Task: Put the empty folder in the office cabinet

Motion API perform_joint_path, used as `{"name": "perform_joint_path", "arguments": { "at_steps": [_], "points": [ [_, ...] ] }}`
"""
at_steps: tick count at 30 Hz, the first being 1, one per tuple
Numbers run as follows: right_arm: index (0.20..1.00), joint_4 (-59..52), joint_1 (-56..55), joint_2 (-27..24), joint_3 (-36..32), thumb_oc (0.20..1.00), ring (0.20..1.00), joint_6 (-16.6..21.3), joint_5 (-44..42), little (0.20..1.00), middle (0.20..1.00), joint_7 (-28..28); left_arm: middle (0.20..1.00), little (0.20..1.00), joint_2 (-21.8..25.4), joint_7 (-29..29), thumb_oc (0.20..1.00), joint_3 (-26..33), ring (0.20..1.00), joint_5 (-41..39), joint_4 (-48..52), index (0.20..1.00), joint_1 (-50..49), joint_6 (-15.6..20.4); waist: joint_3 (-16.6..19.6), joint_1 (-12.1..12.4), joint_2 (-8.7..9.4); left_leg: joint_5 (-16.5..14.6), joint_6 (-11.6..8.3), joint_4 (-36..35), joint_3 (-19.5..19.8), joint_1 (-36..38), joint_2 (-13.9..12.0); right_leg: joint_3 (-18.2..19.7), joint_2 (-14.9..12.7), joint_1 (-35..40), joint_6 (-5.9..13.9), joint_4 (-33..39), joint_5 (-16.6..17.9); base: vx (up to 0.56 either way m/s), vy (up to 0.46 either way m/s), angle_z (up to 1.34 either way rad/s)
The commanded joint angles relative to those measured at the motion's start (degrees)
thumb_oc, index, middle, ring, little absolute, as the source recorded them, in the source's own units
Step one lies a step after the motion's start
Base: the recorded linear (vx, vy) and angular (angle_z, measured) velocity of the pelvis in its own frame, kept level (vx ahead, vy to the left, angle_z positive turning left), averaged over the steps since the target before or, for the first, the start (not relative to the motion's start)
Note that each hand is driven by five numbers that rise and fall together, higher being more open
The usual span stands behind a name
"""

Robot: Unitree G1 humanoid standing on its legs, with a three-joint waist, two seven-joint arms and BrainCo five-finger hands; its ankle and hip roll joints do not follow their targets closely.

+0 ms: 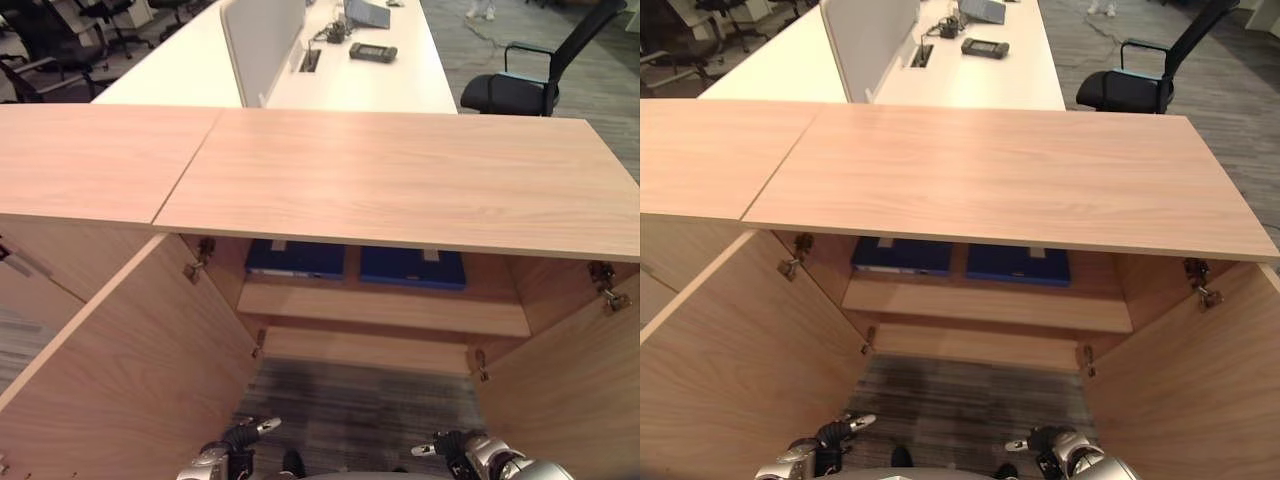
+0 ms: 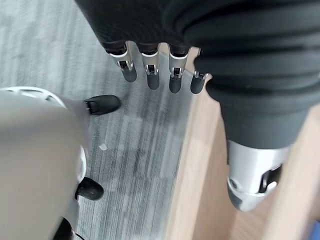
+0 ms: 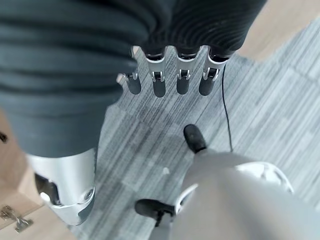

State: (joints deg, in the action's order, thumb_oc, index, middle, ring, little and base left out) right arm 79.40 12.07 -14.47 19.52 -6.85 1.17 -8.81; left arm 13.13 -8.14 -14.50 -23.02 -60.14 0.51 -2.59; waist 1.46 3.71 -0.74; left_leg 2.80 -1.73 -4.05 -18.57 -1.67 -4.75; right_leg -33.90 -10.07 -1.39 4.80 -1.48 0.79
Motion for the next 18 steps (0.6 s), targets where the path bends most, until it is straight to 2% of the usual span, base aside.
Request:
{"name": "perform_joint_path", "arguments": {
  "at_steps": [1,3,4,5,6,7,8,10,11,12,16,17,18],
  "points": [
    [1.000,4.8,4.2,1.1,-1.8,1.000,1.000,1.0,-0.8,1.000,1.000,1.4,1.000,1.000,-0.9,-0.9,1.000,-2.5,1.000,3.7,0.8,1.000,1.9,1.7,-1.5,1.2,0.99,-2.2,-0.07,-0.1,3.9,-0.4,2.7,2.2,-5.4,1.5,7.30,0.3,3.4,0.05,0.171,0.06],
    [1.000,4.5,3.0,1.0,-2.9,1.000,1.000,1.1,-1.0,1.000,1.000,1.3,1.000,1.000,-1.0,-1.5,1.000,-4.0,1.000,5.0,2.0,1.000,1.8,1.5,-1.5,1.2,0.43,-3.4,0.98,0.5,5.6,0.6,4.6,1.9,-8.2,2.2,7.87,-3.1,3.6,0.07,0.177,0.15],
    [1.000,4.0,2.5,0.7,-3.6,1.000,1.000,1.2,-1.6,1.000,1.000,1.5,1.000,1.000,-1.2,-1.8,1.000,-4.9,1.000,5.8,1.8,1.000,1.9,1.4,-1.8,1.0,0.15,-4.0,1.57,1.0,7.4,1.0,5.9,2.4,-10.5,2.3,8.96,-6.0,5.9,0.05,0.126,0.31],
    [1.000,3.5,1.9,0.7,-4.1,1.000,1.000,1.4,-2.2,1.000,1.000,1.6,1.000,1.000,-1.4,-1.5,1.000,-5.6,1.000,6.1,1.0,1.000,2.3,1.6,-2.2,0.2,-0.05,-4.2,1.91,1.5,9.1,1.0,6.4,4.4,-11.8,2.1,9.20,-7.7,7.6,0.03,0.068,0.58],
    [1.000,3.4,1.9,0.7,-4.1,1.000,1.000,1.4,-2.2,1.000,1.000,1.7,1.000,1.000,-1.4,-1.5,1.000,-5.7,1.000,6.1,0.9,1.000,2.4,1.6,-2.2,0.1,-0.05,-4.2,1.95,1.5,9.2,1.0,6.5,4.3,-11.8,2.1,9.22,-7.8,7.6,-0.06,0.021,1.04],
    [1.000,3.0,1.6,1.1,-4.1,1.000,1.000,1.6,-3.0,1.000,1.000,2.0,1.000,1.000,-1.8,-1.0,1.000,-6.3,1.000,6.1,0.2,1.000,2.8,2.0,-2.6,-1.0,-0.29,-3.2,2.53,2.1,10.7,0.1,6.7,6.9,-12.1,1.4,7.93,-7.7,8.3,-0.08,-0.038,1.62],
    [1.000,2.3,1.1,1.7,-3.4,1.000,1.000,1.9,-5.2,1.000,1.000,2.6,1.000,1.000,-2.4,0.0,1.000,-7.2,1.000,6.7,-2.3,1.000,4.1,2.8,-2.7,-2.9,-1.07,-2.6,2.07,2.0,14.5,-0.5,6.0,18.0,-7.4,-0.1,6.22,-5.3,3.7,-0.07,-0.065,1.72],
    [1.000,1.5,0.2,2.5,-2.3,1.000,1.000,2.1,-7.3,1.000,1.000,3.3,1.000,1.000,-2.2,0.6,1.000,-7.8,1.000,6.5,-4.2,1.000,5.2,3.3,-2.8,-3.5,-0.60,-1.6,1.82,1.3,20.2,-1.1,6.5,25.9,-2.6,-0.6,5.23,-3.4,-0.3,0.04,-0.091,1.92],
    [1.000,1.5,0.2,2.5,-2.3,1.000,1.000,2.1,-7.3,1.000,1.000,3.3,1.000,1.000,-2.2,0.6,1.000,-7.8,1.000,6.5,-4.2,1.000,5.2,3.3,-2.8,-3.6,-0.60,-1.6,1.82,1.3,20.2,-1.1,6.5,25.9,-2.6,-0.6,5.23,-3.4,-0.3,0.10,-0.166,1.74],
    [1.000,1.6,-0.4,3.1,-1.4,1.000,1.000,2.1,-6.3,1.000,1.000,3.4,1.000,1.000,-2.4,1.2,1.000,-7.2,1.000,6.5,-5.8,1.000,5.0,3.5,-2.2,-2.8,0.09,-1.2,1.38,0.5,22.4,-1.0,6.3,24.4,-1.8,0.9,4.91,-2.4,-1.0,0.07,-0.193,1.09],
    [1.000,1.1,-2.1,3.6,0.3,1.000,1.000,2.2,-5.3,1.000,1.000,3.0,1.000,1.000,-2.5,1.8,1.000,-5.6,1.000,4.2,-6.5,1.000,4.2,3.5,-2.1,-2.1,0.83,-0.4,0.01,0.2,25.4,-1.4,5.2,22.7,0.2,2.2,4.06,-1.1,-1.9,0.06,-0.221,0.87],
    [1.000,0.7,-3.0,3.3,0.4,1.000,1.000,2.7,-5.6,1.000,1.000,3.5,1.000,1.000,-2.3,2.2,1.000,-4.4,1.000,2.0,-6.9,1.000,3.7,3.7,-2.7,-1.3,1.28,0.6,-2.02,0.7,28.3,-2.6,3.8,21.2,2.0,2.7,2.90,-0.9,-3.3,0.00,-0.229,0.33],
    [1.000,0.7,-3.0,3.3,0.4,1.000,1.000,2.7,-5.6,1.000,1.000,3.5,1.000,1.000,-2.3,2.2,1.000,-4.4,1.000,2.0,-6.9,1.000,3.7,3.7,-2.7,-1.4,1.27,0.6,-2.04,0.7,28.4,-2.6,3.8,21.1,2.0,2.8,2.88,-0.9,-3.3,0.00,-0.293,0.43]
  ]
}}
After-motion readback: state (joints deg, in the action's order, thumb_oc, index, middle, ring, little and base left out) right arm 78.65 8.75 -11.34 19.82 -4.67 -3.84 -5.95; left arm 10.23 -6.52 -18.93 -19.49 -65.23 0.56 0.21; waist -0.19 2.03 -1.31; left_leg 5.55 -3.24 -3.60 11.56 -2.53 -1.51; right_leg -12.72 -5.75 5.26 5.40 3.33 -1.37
